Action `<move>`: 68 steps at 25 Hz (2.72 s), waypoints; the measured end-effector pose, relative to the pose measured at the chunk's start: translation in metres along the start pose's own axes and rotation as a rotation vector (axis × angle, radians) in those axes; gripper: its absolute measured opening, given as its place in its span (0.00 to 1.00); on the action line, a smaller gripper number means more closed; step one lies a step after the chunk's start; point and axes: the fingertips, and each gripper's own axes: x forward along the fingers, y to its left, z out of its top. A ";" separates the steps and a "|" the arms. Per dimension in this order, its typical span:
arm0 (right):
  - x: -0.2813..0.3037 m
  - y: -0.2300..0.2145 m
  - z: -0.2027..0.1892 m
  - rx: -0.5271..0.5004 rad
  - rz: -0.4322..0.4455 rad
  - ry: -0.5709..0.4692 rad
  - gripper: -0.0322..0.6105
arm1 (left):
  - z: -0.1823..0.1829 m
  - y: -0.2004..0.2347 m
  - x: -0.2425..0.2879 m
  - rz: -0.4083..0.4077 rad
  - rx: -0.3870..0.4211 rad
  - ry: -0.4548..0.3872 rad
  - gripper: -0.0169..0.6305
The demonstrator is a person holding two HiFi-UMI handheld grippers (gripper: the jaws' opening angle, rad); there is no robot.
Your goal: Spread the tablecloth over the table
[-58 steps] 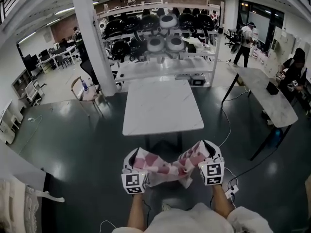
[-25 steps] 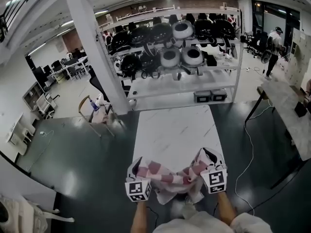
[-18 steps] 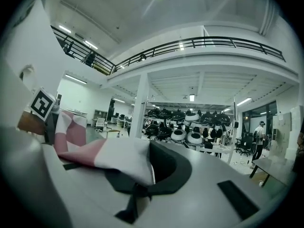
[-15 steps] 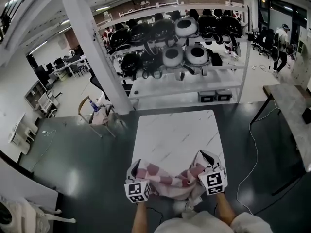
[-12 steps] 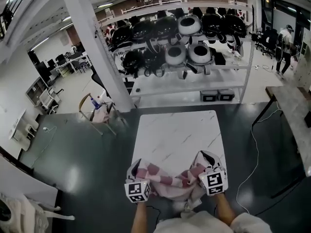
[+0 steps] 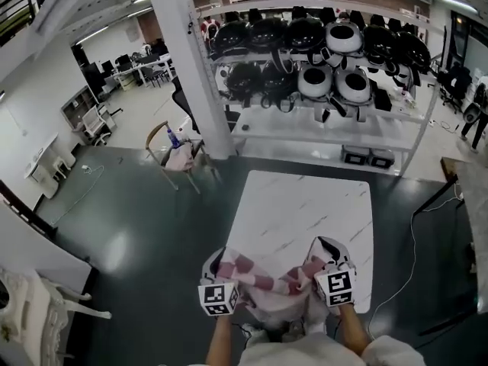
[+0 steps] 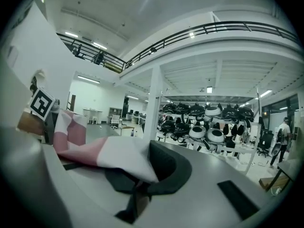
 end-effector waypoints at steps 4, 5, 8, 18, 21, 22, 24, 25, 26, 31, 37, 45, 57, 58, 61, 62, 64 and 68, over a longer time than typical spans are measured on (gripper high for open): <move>0.044 0.061 0.019 -0.030 0.083 -0.012 0.07 | -0.009 0.069 -0.023 0.082 -0.025 0.005 0.07; 0.055 0.078 0.026 -0.037 0.108 -0.017 0.07 | -0.009 0.089 -0.030 0.106 -0.027 0.003 0.07; 0.089 0.136 0.049 -0.059 0.188 -0.038 0.07 | -0.005 0.150 -0.060 0.191 -0.034 -0.012 0.07; 0.155 0.360 0.090 -0.146 0.521 -0.106 0.07 | -0.021 0.325 -0.204 0.515 -0.057 -0.052 0.07; 0.161 0.422 0.091 -0.156 0.613 -0.109 0.07 | -0.031 0.360 -0.249 0.597 -0.064 -0.050 0.07; 0.164 0.439 0.091 -0.162 0.641 -0.111 0.07 | -0.035 0.369 -0.261 0.623 -0.069 -0.049 0.07; 0.167 0.471 0.090 -0.185 0.696 -0.115 0.07 | -0.042 0.384 -0.285 0.675 -0.080 -0.044 0.07; 0.169 0.486 0.090 -0.198 0.723 -0.115 0.07 | -0.044 0.390 -0.297 0.700 -0.084 -0.041 0.07; 0.170 0.500 0.088 -0.210 0.750 -0.113 0.07 | -0.047 0.395 -0.309 0.725 -0.088 -0.037 0.07; 0.188 0.548 0.076 -0.249 0.860 -0.095 0.07 | -0.061 0.417 -0.353 0.843 -0.108 -0.015 0.07; 0.268 0.546 0.075 -0.321 0.872 -0.084 0.07 | -0.060 0.437 -0.364 0.936 -0.105 0.031 0.07; 0.456 0.460 0.096 -0.620 0.731 -0.140 0.07 | -0.043 0.460 -0.286 0.953 -0.075 0.063 0.07; 0.573 0.013 0.195 -1.115 0.092 -0.256 0.07 | 0.073 0.399 0.115 0.463 0.153 -0.051 0.07; 0.556 -0.034 0.187 -1.144 0.035 -0.226 0.07 | 0.081 0.384 0.151 0.408 0.175 -0.053 0.07; 0.499 -0.158 0.149 -1.211 -0.100 -0.118 0.07 | 0.097 0.324 0.250 0.251 0.240 -0.054 0.07; 0.479 -0.194 0.132 -1.217 -0.137 -0.080 0.07 | 0.097 0.300 0.278 0.202 0.266 -0.051 0.07; 0.438 -0.261 0.099 -1.206 -0.206 -0.002 0.07 | 0.092 0.245 0.329 0.102 0.314 -0.040 0.07; 0.349 -0.374 0.051 -1.197 -0.350 0.157 0.07 | 0.085 0.142 0.407 -0.087 0.351 -0.023 0.07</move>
